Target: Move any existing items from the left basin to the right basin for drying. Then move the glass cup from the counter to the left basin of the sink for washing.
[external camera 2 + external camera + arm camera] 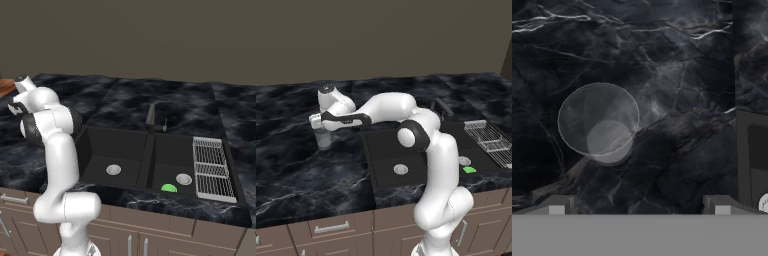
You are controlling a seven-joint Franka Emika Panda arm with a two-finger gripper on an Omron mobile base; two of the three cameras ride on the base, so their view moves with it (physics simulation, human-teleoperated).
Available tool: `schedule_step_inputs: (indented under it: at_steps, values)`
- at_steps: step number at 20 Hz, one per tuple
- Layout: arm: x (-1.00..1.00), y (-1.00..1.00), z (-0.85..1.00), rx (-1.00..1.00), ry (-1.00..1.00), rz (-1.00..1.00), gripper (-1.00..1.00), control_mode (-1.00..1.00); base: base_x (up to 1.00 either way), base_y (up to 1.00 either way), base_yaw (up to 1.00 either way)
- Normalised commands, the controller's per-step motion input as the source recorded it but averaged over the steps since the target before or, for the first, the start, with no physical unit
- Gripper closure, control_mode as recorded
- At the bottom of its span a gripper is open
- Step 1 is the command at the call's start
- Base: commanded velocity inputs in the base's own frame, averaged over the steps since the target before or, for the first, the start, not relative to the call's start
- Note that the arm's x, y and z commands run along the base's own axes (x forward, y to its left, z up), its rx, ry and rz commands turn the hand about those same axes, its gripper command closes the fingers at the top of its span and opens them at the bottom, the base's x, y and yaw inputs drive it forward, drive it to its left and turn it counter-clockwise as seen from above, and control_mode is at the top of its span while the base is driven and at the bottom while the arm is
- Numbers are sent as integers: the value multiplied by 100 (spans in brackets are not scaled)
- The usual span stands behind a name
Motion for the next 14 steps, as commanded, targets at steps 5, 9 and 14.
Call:
schedule_step_inputs:
  at_steps: [5,9,14]
  values:
    - [11,5,0,0,0,0,-100,-100,0,0,0]
    - [6,0,0,0,0,0,-100,-100,0,0,0]
    - [5,0,0,1,0,0,-100,-100,0,0,0]
